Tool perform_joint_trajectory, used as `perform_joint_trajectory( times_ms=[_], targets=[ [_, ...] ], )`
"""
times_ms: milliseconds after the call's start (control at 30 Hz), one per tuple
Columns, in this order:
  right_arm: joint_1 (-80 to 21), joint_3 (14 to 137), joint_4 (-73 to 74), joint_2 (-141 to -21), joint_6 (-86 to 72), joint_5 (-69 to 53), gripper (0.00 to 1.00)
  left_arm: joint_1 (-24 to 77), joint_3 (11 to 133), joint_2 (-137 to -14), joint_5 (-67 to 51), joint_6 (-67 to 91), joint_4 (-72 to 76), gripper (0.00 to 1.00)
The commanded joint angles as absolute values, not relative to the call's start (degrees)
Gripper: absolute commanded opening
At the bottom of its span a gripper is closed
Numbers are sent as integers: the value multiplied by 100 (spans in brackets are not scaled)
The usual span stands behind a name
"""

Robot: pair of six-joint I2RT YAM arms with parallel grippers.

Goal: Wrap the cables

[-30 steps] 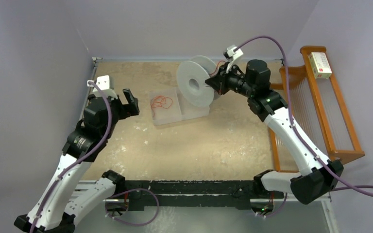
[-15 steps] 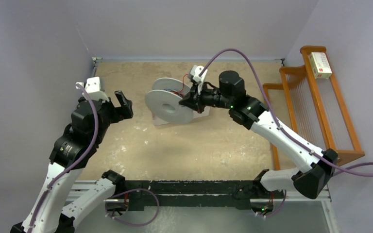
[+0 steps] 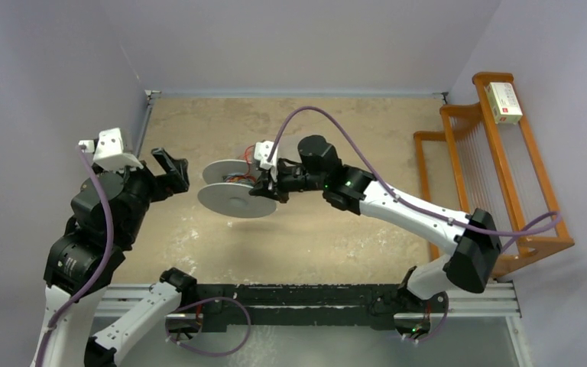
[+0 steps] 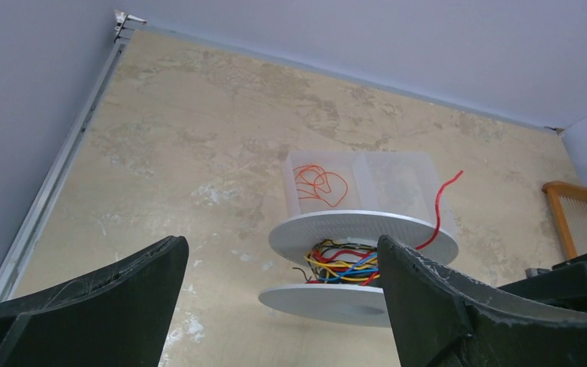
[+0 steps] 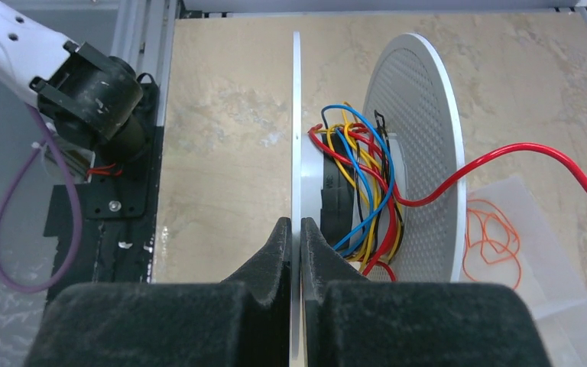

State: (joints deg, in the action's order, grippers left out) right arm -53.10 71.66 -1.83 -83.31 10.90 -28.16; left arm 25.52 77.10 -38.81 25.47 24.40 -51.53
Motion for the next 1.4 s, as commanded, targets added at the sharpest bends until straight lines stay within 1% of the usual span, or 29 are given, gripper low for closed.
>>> perform_joint_trajectory(
  times_ms=[0, 200, 533, 1367],
  targets=[
    [-5459, 7189, -1347, -8428, 1751, -2930, 0, 2545, 7758, -3775, 2442, 2356, -5291, 93],
    [-5519, 6910, -1854, -8701, 2222, -2694, 0, 2542, 7619, -3779, 2139, 2342, -5430, 93],
    [-5528, 6816, -2110, -9134, 2060, -2837, 0, 2543, 7360, -3751, 1934, 2425, -5443, 93],
    [-5669, 6645, -1860, -9320, 2048, -2656, 0, 2533, 7198, -3793, 1907, 2426, -5309, 93]
  ],
)
